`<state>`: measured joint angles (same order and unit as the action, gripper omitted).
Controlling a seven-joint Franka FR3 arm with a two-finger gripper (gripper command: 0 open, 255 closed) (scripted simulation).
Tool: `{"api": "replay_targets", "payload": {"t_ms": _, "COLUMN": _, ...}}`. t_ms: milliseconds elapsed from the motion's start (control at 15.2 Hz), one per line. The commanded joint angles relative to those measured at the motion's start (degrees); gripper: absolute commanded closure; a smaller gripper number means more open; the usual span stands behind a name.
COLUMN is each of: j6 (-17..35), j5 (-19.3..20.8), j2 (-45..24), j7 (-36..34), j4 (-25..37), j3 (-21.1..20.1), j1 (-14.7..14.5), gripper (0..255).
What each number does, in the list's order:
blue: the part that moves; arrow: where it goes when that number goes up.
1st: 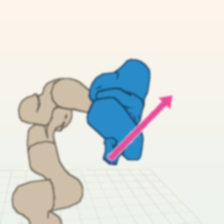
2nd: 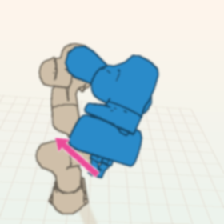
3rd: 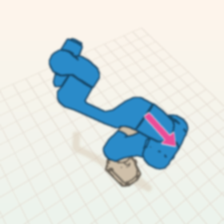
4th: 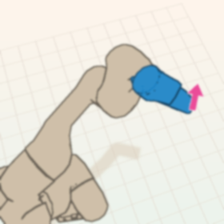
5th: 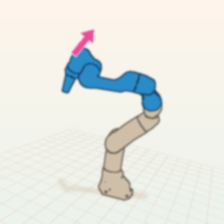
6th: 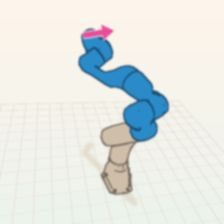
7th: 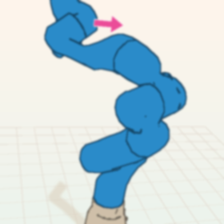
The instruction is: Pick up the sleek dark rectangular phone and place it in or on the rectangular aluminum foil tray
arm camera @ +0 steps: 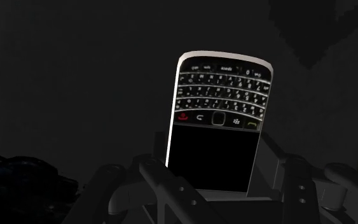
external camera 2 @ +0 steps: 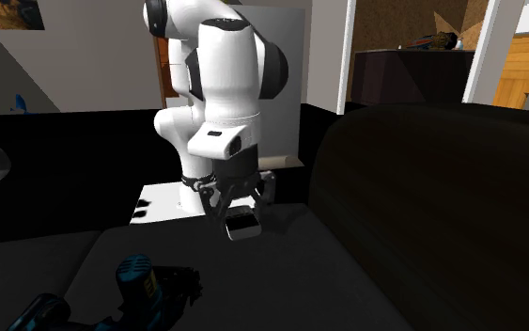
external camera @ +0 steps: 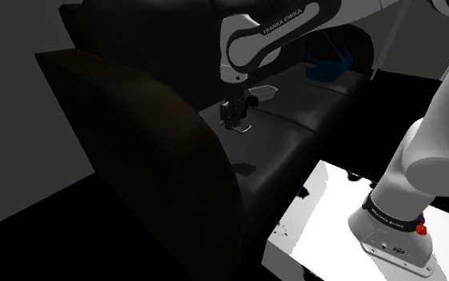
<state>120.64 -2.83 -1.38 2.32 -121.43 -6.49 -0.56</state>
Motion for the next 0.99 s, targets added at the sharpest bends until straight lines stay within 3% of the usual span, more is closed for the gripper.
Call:
{"api": "replay_targets", "payload": {"t_ms": 0, "j6": -1.66, "j5": -0.05, "j2": 0.76, "j7": 0.02, "j4": 0.88, "j3": 0.03, "j1": 0.04, "gripper": 255}}
{"api": "replay_targets", "payload": {"t_ms": 660, "j6": -8.75, "j5": -0.16, "j2": 3.14, "j7": -0.10, "j4": 5.61, "j3": 0.11, "j1": 0.11, "gripper": 255}}
{"api": "replay_targets", "payload": {"t_ms": 924, "j6": -9.52, "j5": 0.30, "j2": 1.19, "j7": 5.00, "j4": 8.09, "j3": 2.80, "j1": 2.73, "gripper": 255}}
